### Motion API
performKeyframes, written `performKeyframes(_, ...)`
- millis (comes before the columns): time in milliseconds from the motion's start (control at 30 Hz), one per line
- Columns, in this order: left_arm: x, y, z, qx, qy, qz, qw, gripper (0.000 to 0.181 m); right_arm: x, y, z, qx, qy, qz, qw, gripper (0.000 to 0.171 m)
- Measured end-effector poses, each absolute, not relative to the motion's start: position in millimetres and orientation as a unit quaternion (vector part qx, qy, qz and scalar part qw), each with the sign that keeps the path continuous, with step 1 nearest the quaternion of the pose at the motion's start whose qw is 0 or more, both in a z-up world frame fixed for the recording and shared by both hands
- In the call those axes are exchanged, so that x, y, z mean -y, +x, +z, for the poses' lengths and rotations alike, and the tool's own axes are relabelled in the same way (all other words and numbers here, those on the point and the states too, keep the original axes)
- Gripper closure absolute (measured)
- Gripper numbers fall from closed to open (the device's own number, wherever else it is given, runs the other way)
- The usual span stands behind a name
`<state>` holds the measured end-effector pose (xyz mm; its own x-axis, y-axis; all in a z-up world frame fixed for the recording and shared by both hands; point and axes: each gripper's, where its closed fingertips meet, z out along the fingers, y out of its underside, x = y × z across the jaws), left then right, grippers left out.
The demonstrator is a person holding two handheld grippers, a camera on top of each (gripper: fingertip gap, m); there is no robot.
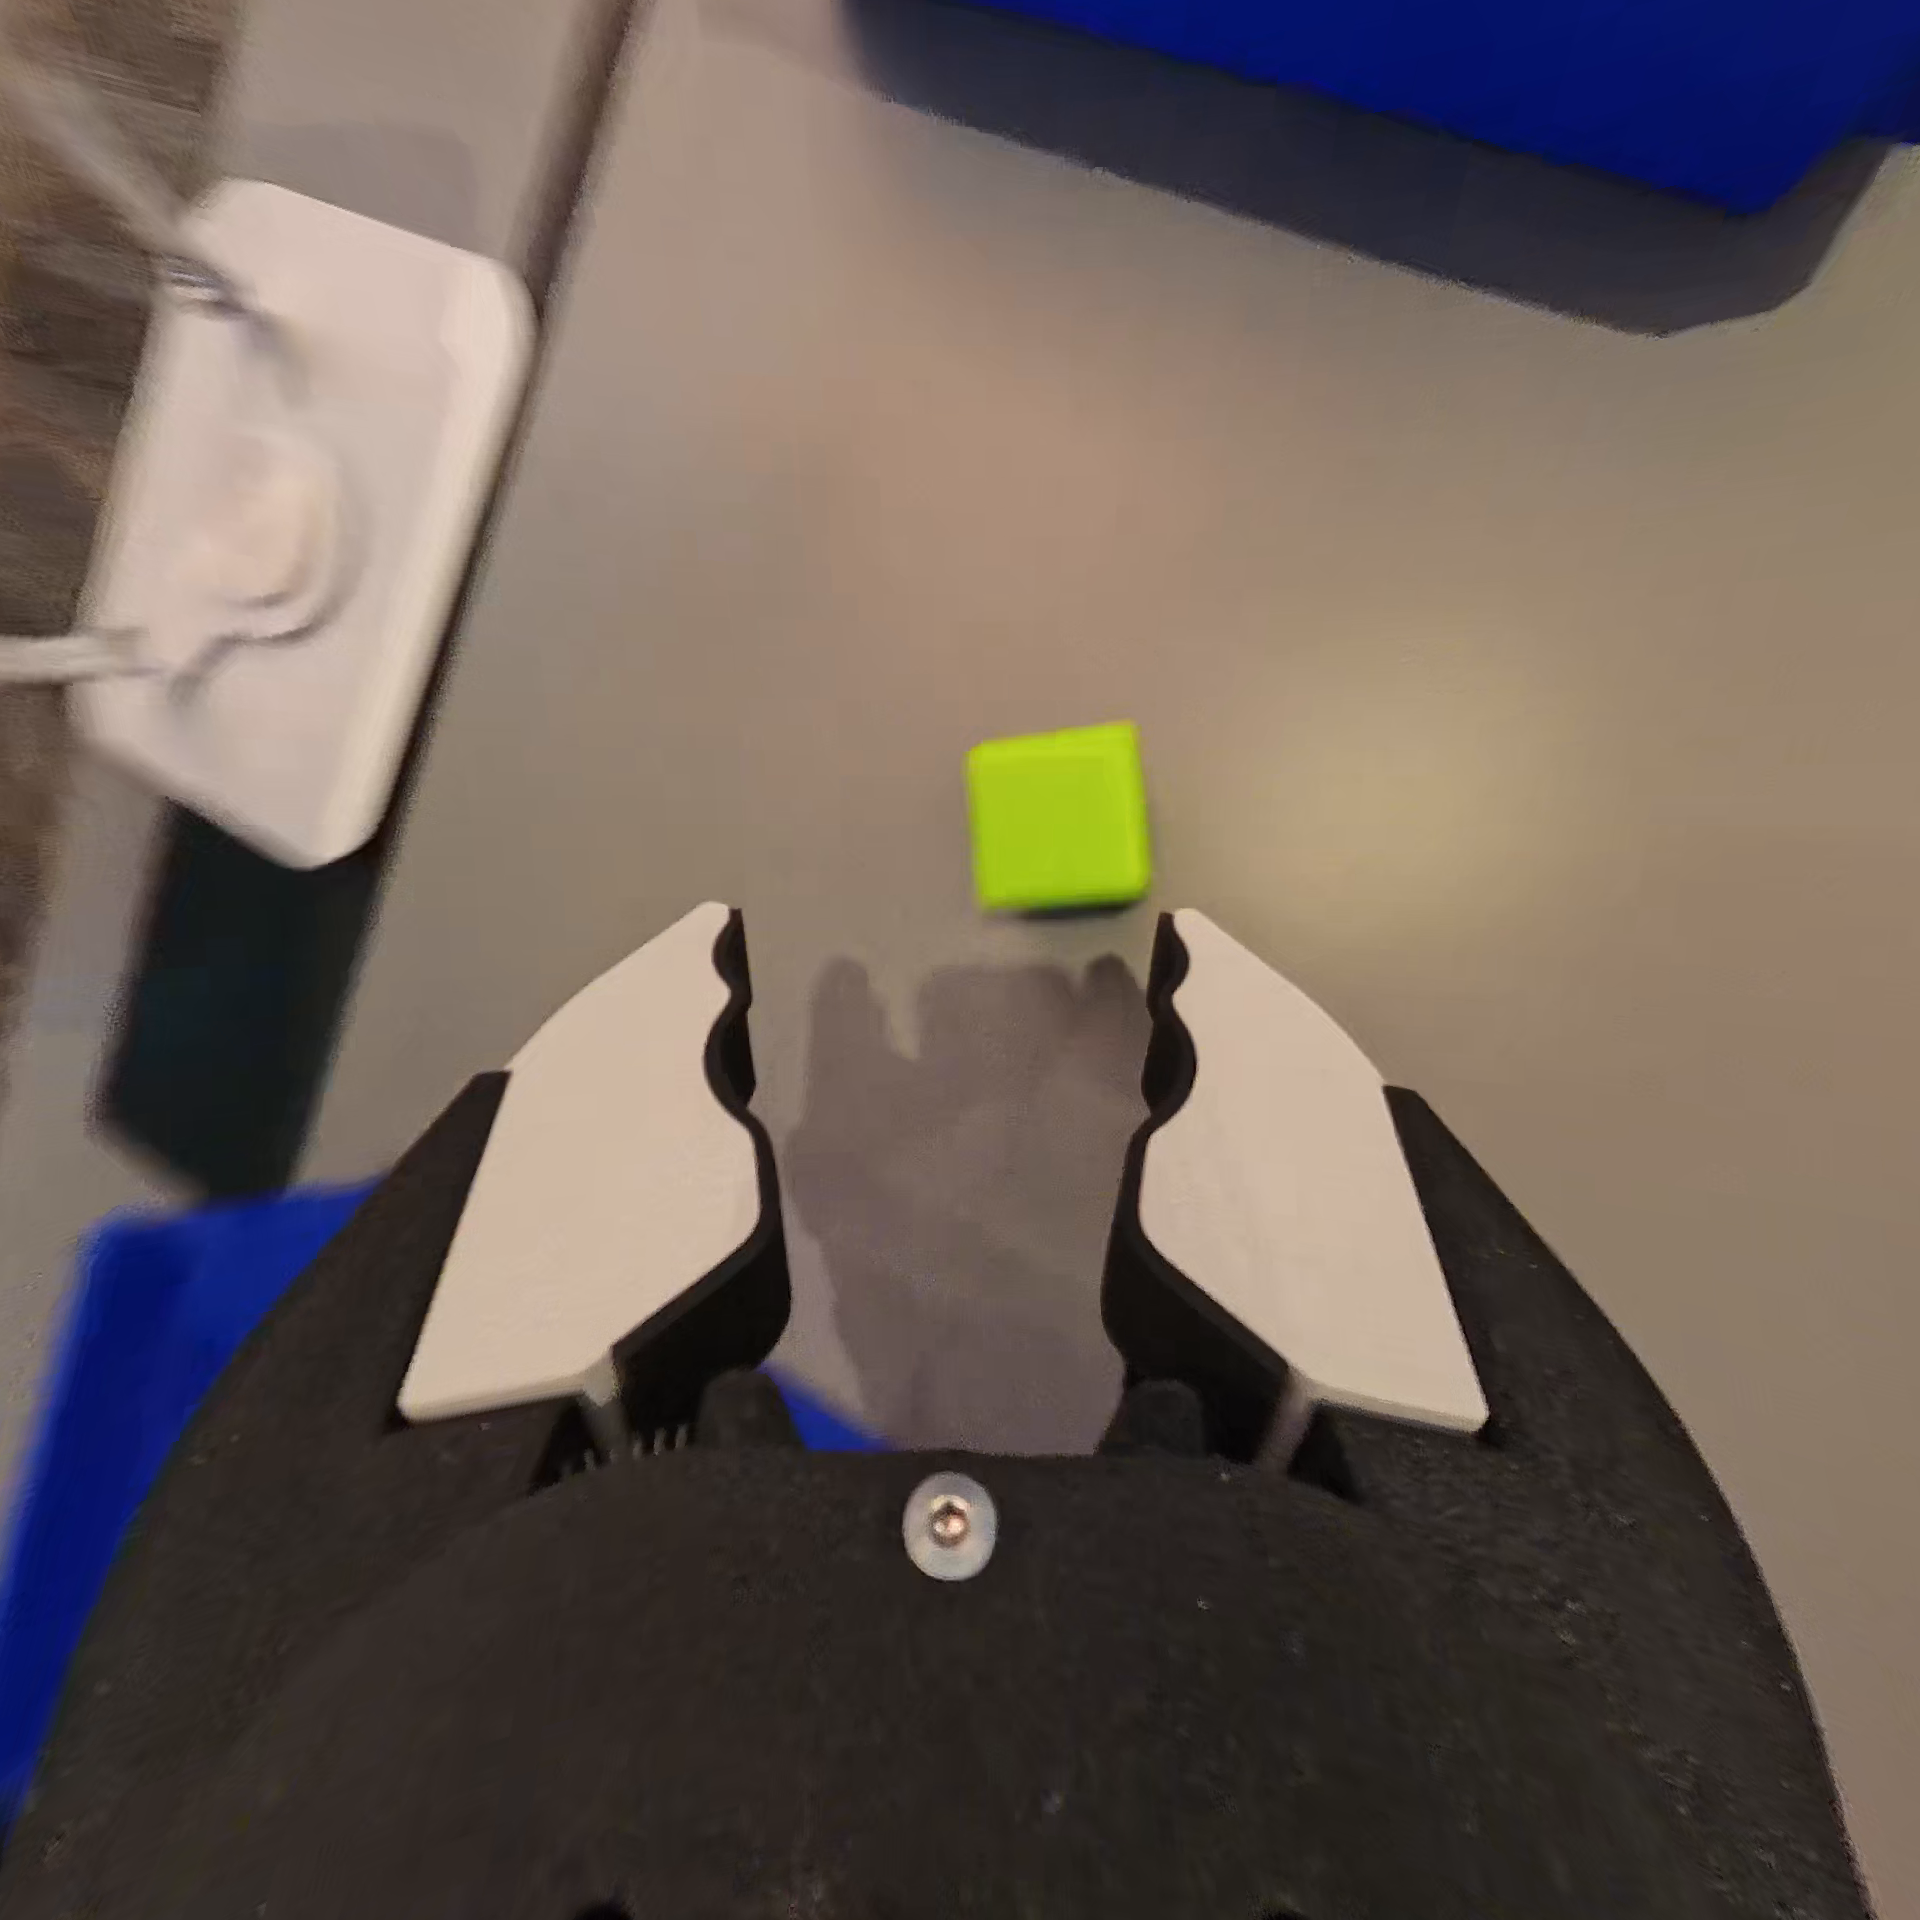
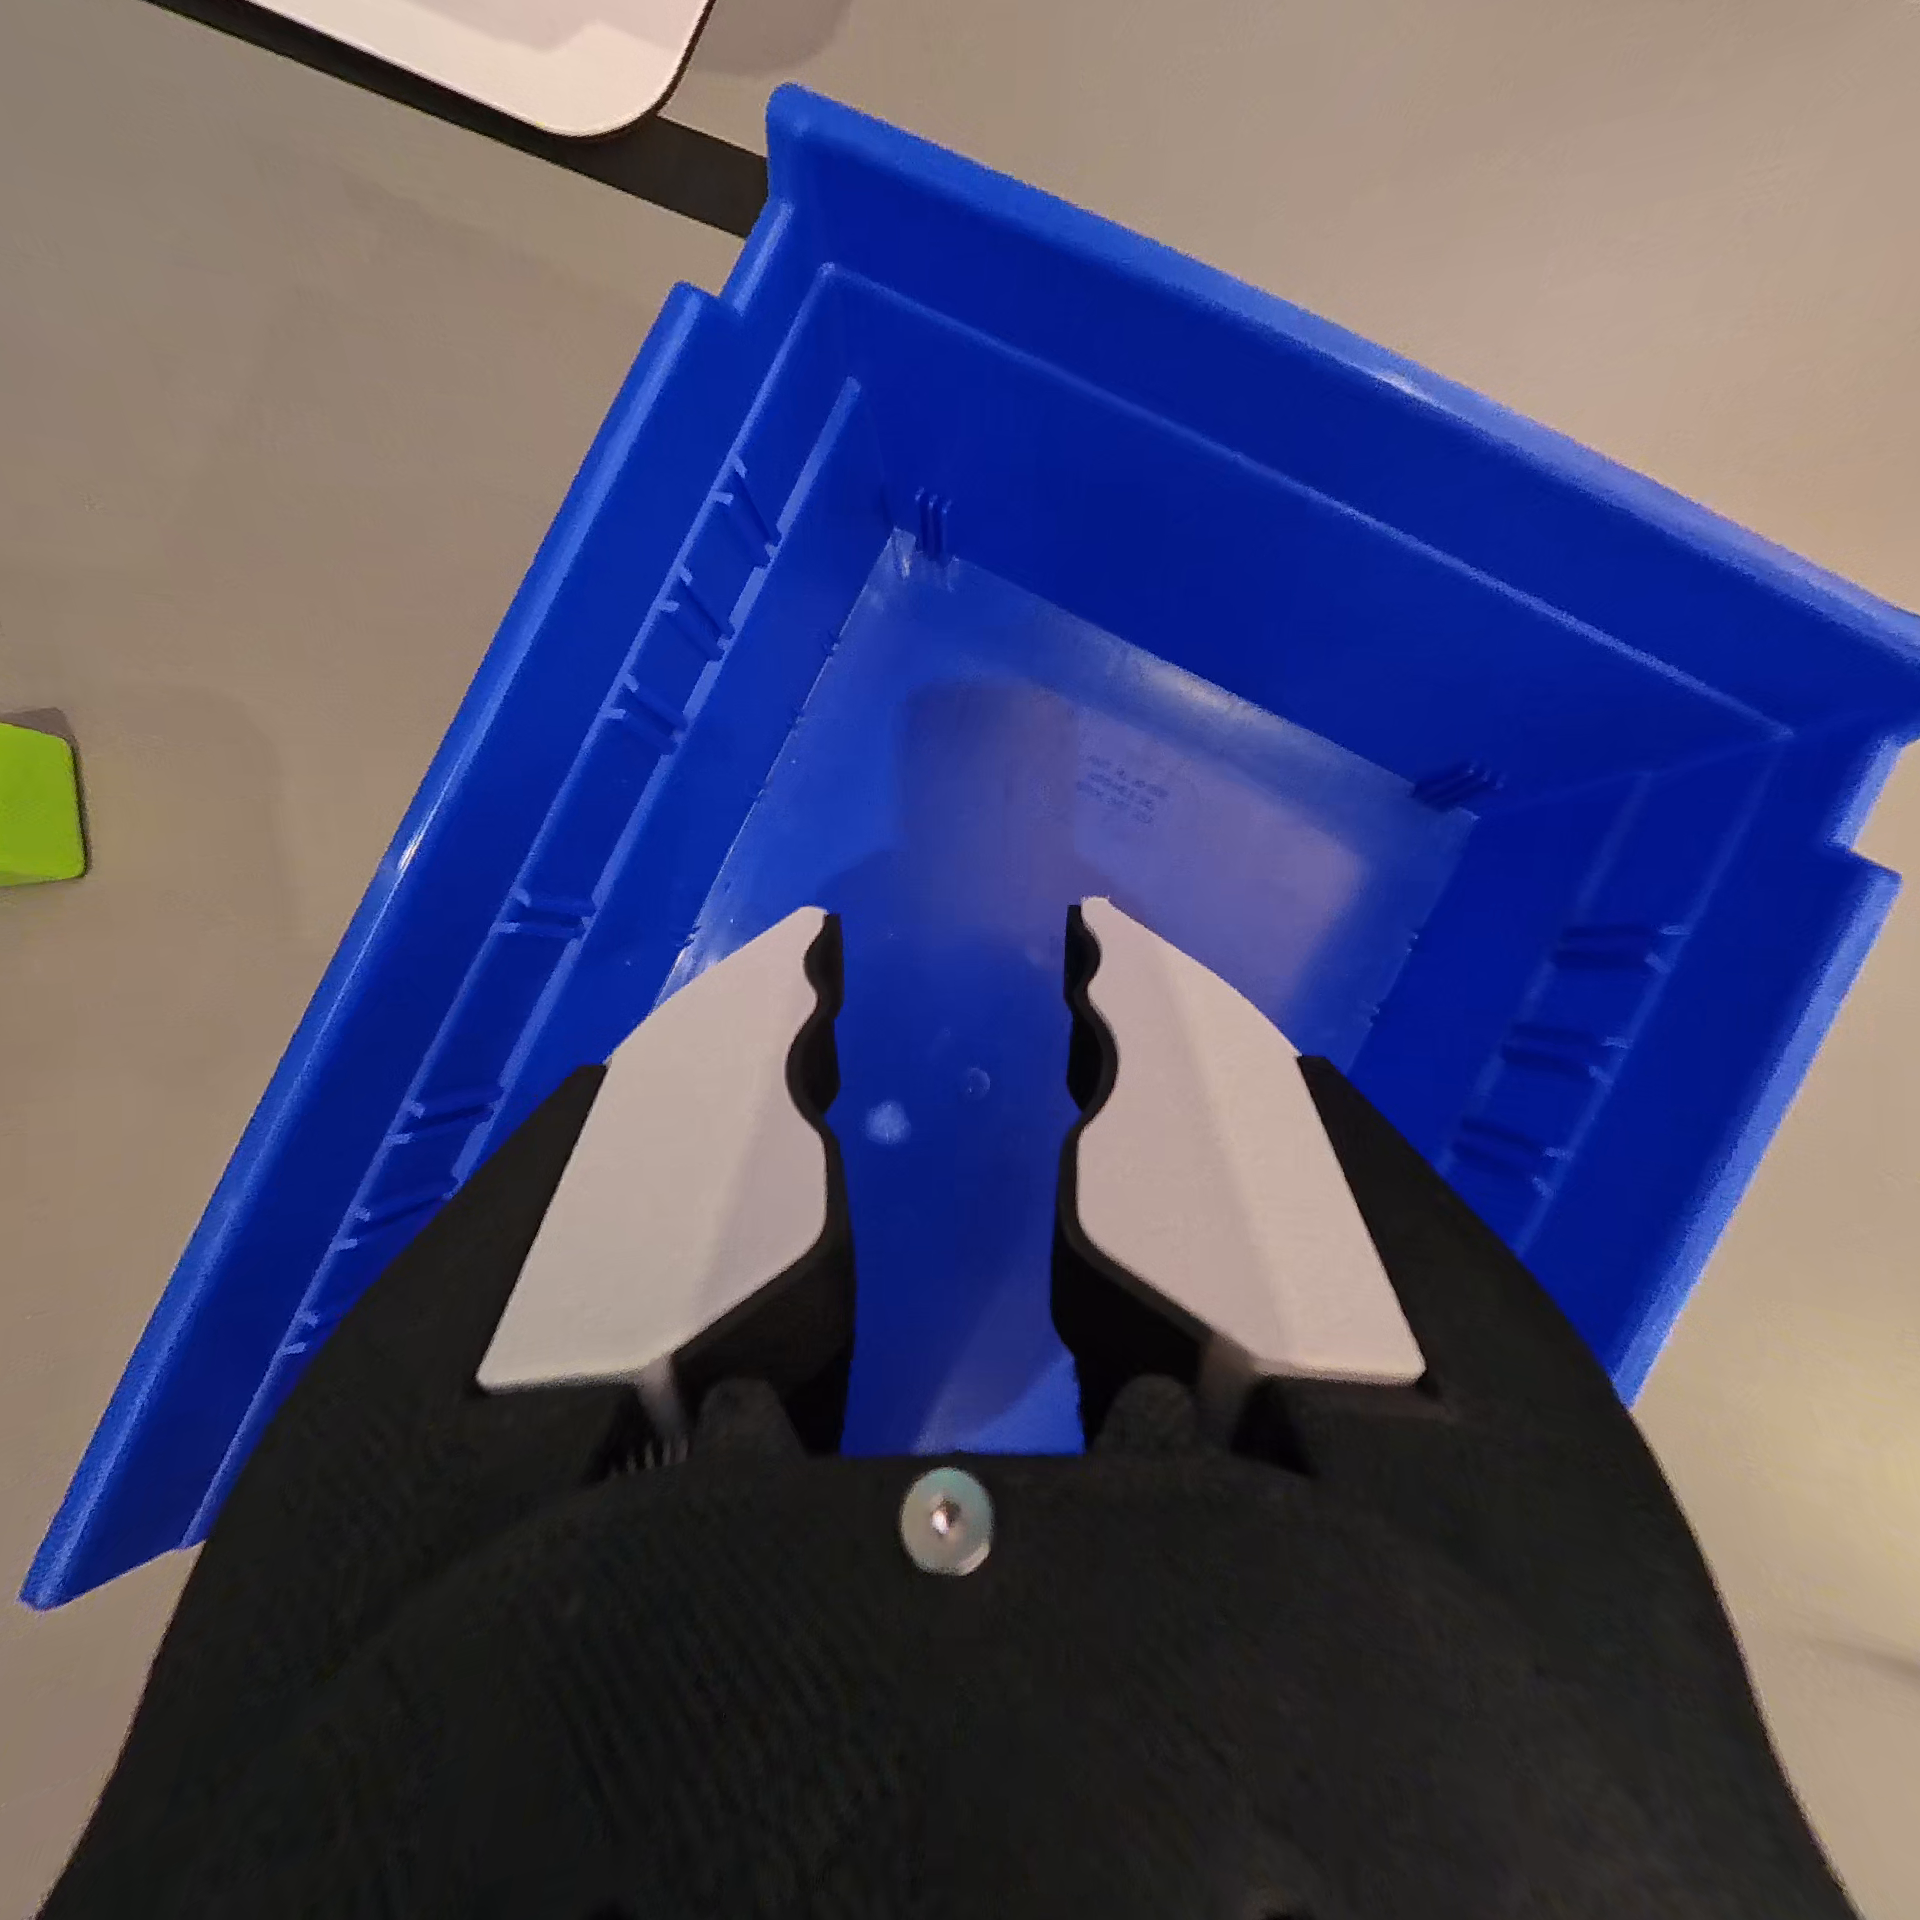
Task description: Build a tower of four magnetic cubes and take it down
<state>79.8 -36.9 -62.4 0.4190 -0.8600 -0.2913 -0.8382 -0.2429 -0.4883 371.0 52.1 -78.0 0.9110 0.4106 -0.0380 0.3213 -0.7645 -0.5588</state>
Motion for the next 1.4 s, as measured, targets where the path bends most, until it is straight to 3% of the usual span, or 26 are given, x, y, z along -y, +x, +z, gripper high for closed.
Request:
performKeyframes(100,51,2,-2,-0.475,-0.817,0.033,0.326,0.115,-52,371,-76,0.198,-0.935,0.079,0.284,0.127)
performKeyframes(167,70,-65,9,-0.406,-0.861,0.059,0.301,0.119,-52,372,-74,0.196,-0.934,0.081,0.289,0.127)
performKeyframes(267,96,-171,-8,-0.29,-0.924,0.134,0.209,0.112,-52,372,-75,0.192,-0.934,0.089,0.287,0.127)
performKeyframes(367,111,-219,-44,-0.234,-0.959,0.101,0.123,0.119,-51,372,-79,0.193,-0.936,0.088,0.28,0.127)
performKeyframes(533,108,-225,-89,-0.182,-0.982,-0.014,0.048,0.126,-50,373,-82,0.195,-0.938,0.085,0.273,0.126)
performKeyframes(1400,99,-251,-134,-0.18,-0.974,0.115,-0.071,0.128,-41,367,-105,0.218,-0.949,0.082,0.214,0.125)
